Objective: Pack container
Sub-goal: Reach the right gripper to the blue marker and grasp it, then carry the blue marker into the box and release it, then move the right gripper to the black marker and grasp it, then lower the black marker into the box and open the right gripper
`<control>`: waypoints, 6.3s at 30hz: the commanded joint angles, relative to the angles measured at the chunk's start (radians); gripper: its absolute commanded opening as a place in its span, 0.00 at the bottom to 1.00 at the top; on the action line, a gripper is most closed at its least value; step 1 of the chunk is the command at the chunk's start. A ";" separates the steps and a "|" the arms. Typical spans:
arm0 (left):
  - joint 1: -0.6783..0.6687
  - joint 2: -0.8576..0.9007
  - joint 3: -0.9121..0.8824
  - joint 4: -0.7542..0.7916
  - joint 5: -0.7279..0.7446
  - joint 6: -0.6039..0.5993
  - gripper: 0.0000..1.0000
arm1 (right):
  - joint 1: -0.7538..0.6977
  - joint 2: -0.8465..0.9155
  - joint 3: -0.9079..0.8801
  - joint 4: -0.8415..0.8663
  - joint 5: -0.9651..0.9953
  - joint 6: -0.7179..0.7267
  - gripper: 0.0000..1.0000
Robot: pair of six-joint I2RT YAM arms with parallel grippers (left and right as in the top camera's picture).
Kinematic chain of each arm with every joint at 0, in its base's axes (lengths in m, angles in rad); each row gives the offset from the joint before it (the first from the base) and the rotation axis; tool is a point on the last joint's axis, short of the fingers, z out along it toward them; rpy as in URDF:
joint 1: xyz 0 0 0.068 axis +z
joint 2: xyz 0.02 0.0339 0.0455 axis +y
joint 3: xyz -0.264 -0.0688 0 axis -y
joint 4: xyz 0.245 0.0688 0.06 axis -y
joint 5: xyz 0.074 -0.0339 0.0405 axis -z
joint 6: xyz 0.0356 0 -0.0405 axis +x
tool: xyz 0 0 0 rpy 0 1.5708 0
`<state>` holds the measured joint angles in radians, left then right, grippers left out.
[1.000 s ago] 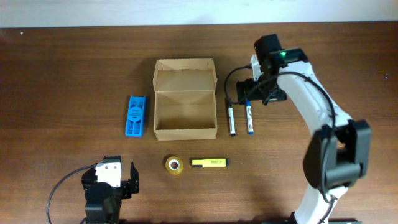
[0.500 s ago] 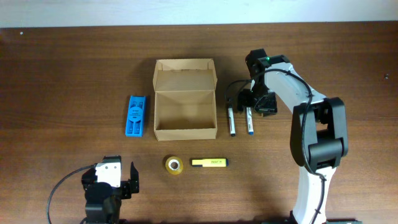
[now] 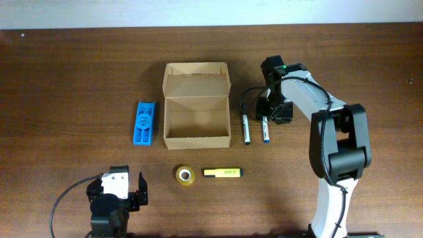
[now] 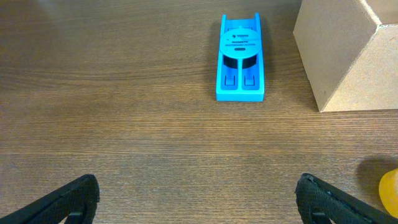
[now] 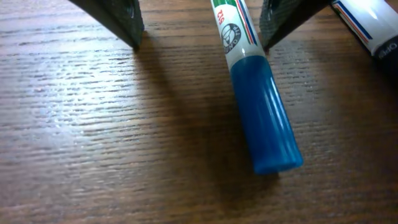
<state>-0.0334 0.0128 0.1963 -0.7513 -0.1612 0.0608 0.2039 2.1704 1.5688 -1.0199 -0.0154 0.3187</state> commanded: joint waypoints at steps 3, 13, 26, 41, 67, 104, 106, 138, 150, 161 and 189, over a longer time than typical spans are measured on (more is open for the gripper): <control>-0.006 -0.007 -0.006 0.000 0.007 0.016 1.00 | 0.022 0.024 -0.045 0.007 0.020 -0.056 0.30; -0.006 -0.007 -0.006 0.000 0.007 0.016 1.00 | 0.032 0.016 0.016 -0.030 0.020 -0.074 0.04; -0.006 -0.007 -0.006 0.000 0.007 0.016 1.00 | 0.061 -0.108 0.327 -0.253 -0.035 -0.151 0.04; -0.006 -0.007 -0.006 0.000 0.007 0.016 1.00 | 0.410 -0.108 0.415 -0.127 -0.057 -0.594 0.04; -0.006 -0.007 -0.006 0.000 0.007 0.016 1.00 | 0.460 -0.017 0.459 -0.093 -0.055 -0.636 0.49; -0.006 -0.007 -0.006 0.000 0.007 0.016 0.99 | 0.190 -0.396 -0.301 0.215 0.045 0.065 0.91; -0.006 -0.007 -0.006 0.000 0.007 0.016 1.00 | 0.190 -0.393 -0.349 0.270 0.045 0.064 0.91; -0.006 -0.007 -0.006 0.000 0.007 0.016 0.99 | 0.187 -0.235 -0.360 0.334 0.047 0.053 0.03; -0.006 -0.007 -0.006 0.000 0.007 0.016 1.00 | 0.187 -0.402 -0.179 0.177 0.053 0.007 0.04; -0.006 -0.007 -0.006 0.000 0.007 0.016 1.00 | 0.250 -0.499 -0.123 0.220 -0.157 -0.416 0.06; -0.006 -0.007 -0.006 0.000 0.007 0.016 1.00 | 0.420 -0.319 -0.009 0.267 -0.105 -0.595 1.00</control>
<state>-0.0334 0.0128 0.1963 -0.7513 -0.1612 0.0608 0.6163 1.9129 1.4834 -0.6964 -0.1383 -0.3145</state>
